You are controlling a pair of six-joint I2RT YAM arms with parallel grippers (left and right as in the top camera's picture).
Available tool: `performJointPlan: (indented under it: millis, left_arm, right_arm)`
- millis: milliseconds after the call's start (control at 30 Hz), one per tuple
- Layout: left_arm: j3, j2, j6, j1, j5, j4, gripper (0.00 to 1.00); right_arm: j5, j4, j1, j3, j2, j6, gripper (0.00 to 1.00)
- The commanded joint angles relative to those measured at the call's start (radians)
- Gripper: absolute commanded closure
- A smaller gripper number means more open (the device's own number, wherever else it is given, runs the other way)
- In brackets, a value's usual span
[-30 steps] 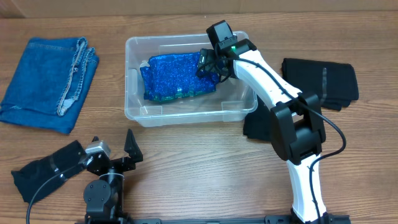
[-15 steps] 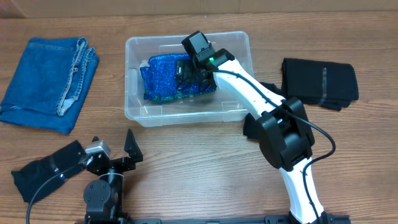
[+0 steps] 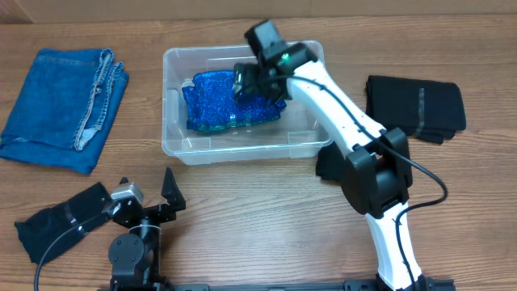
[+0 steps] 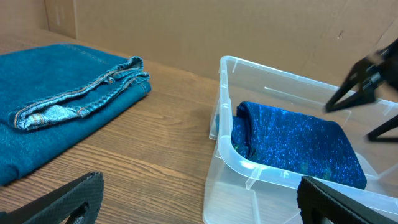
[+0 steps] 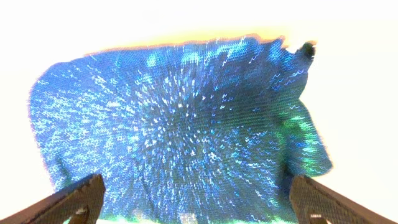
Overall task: Pack container
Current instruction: 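Press the blue cloth flat in the bin with the right gripper, then move the right gripper to the folded black garment and grasp it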
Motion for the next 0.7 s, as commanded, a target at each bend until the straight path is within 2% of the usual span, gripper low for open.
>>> performJointPlan:
  millis: [0, 167, 233, 367, 500, 667]
  left_arm:
    - [-0.003, -0.010, 0.012, 0.006, -0.016, 0.003, 0.00]
    - [-0.003, -0.010, 0.012, 0.006, -0.016, 0.003, 0.00]
    - [-0.003, -0.010, 0.012, 0.006, -0.016, 0.003, 0.00]
    - [-0.003, -0.010, 0.012, 0.006, -0.016, 0.003, 0.00]
    - [-0.003, -0.010, 0.012, 0.006, -0.016, 0.003, 0.00]
    - [-0.003, -0.010, 0.012, 0.006, -0.016, 0.003, 0.00]
  right_arm:
    - [0.004, -0.141, -0.024, 0.165, -0.018, -0.096, 0.00]
    - [0.028, -0.326, -0.111, 0.278, -0.055, -0.099, 0.00]
    - [0.025, -0.375, -0.165, 0.281, -0.076, -0.044, 0.00]
    - [0.025, -0.499, -0.355, 0.281, -0.100, 0.169, 0.00]
    - [0.034, -0.507, -0.528, 0.279, -0.086, 0.234, 0.00]
    - [0.051, -0.506, -0.677, 0.270, -0.079, 0.306, 0.00]
